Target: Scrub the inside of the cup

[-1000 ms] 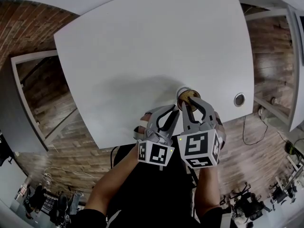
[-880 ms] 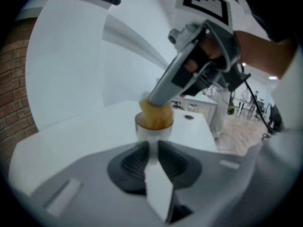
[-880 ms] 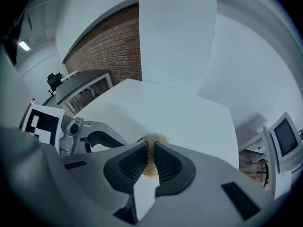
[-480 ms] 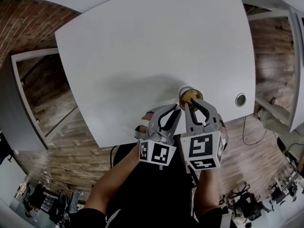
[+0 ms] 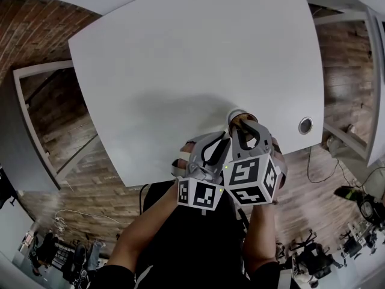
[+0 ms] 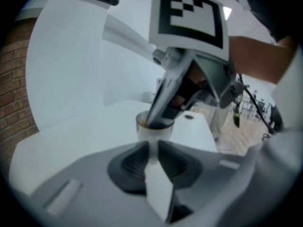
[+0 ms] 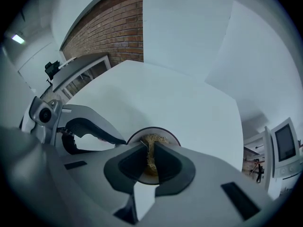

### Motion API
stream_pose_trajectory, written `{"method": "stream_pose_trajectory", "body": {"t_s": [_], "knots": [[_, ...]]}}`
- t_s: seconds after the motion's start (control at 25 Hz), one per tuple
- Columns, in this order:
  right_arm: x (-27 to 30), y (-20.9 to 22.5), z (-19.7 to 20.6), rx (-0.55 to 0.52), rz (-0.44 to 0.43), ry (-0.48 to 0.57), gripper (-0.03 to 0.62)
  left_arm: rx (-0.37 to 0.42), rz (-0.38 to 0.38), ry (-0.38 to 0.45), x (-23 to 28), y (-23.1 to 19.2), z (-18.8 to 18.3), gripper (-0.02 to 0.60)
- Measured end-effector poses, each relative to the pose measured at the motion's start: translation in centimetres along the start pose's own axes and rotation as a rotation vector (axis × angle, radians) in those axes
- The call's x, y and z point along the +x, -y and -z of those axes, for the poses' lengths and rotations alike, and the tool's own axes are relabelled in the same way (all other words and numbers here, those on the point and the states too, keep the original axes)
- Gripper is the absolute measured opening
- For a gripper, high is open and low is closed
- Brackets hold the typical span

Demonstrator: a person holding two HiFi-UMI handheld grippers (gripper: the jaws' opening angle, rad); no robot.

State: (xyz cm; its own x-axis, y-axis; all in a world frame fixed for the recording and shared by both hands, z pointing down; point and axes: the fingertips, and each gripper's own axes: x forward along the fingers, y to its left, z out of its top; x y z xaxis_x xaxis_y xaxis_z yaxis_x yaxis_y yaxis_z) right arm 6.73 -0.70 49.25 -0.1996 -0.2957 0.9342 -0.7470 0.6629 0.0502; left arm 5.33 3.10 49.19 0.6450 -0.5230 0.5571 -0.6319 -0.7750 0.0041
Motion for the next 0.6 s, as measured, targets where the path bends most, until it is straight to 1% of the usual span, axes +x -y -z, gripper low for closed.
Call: {"method": "stream_pose_trajectory", "body": {"t_s": [0.12,0.28,0.44,0.6], "knots": [[-2.3,0.6,-0.3,0.025,-0.002,0.043,0.032,-0.003,-0.001,-0.003,0.1,0.0,-0.1,0.064],[-5.6,1.5,-1.1,0.075,0.010,0.133,0.032,-0.011,0.000,0.000,0.0,0.0,-0.1,0.064],[-4.9,1.7,-0.4,0.145,-0.019,0.169,0.032,-0.013,-0.001,0.000,0.0,0.0,-0.1,0.064],[-3.6,1.2,-0.6,0.164,-0.042,0.166,0.032,-0.015,-0.007,0.000,0.0,-0.2,-0.1,0.064]]}}
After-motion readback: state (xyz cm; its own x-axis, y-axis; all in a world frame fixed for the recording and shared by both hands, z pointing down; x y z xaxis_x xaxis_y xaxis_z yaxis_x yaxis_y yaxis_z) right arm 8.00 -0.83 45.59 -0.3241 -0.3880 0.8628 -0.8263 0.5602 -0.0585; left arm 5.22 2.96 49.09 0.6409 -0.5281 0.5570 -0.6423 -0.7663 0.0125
